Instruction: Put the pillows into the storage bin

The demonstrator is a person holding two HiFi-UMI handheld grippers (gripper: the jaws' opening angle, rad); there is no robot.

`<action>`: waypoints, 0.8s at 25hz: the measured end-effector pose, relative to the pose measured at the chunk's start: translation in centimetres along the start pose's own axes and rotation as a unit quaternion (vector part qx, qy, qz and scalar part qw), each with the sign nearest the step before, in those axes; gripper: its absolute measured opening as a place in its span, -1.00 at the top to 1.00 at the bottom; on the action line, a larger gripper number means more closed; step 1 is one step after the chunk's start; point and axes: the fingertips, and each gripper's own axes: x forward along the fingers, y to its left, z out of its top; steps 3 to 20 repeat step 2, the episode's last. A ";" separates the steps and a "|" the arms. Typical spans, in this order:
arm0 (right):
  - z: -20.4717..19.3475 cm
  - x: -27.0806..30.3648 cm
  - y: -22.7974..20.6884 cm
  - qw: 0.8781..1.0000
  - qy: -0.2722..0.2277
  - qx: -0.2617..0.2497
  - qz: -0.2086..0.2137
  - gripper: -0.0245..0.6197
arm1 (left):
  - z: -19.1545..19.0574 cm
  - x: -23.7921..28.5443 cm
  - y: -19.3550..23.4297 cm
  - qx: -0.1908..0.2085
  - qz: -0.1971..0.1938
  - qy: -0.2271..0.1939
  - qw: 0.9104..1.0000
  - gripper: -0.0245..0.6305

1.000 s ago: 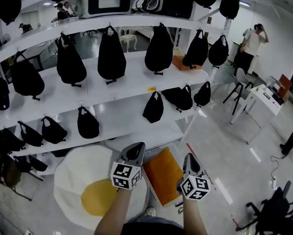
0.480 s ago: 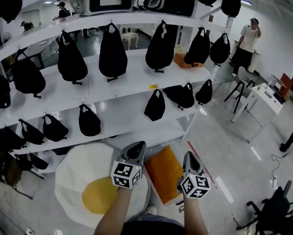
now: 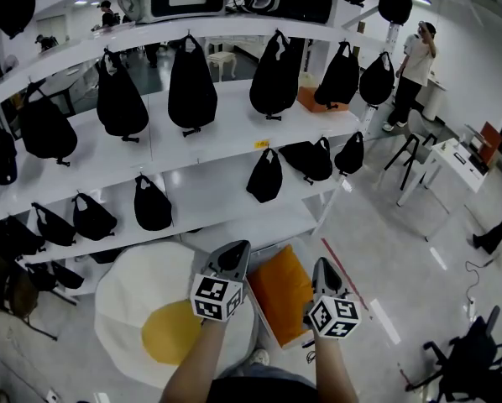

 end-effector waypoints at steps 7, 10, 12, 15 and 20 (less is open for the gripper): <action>-0.2 0.0 -0.1 1.000 0.002 0.000 0.000 0.93 | -0.2 0.0 -0.1 0.000 0.000 0.001 1.000 0.86; -0.2 0.0 -0.1 1.000 0.002 0.000 0.000 0.93 | -0.2 0.0 -0.1 0.000 0.000 0.001 1.000 0.86; -0.2 0.0 -0.1 1.000 0.002 0.000 0.000 0.93 | -0.2 0.0 -0.1 0.000 0.000 0.001 1.000 0.86; -0.2 0.0 -0.1 1.000 0.002 0.000 0.000 0.93 | -0.2 0.0 -0.1 0.000 0.000 0.001 1.000 0.86; -0.2 0.0 -0.1 1.000 0.002 0.000 0.000 0.93 | -0.2 0.0 -0.1 0.000 0.000 0.001 1.000 0.86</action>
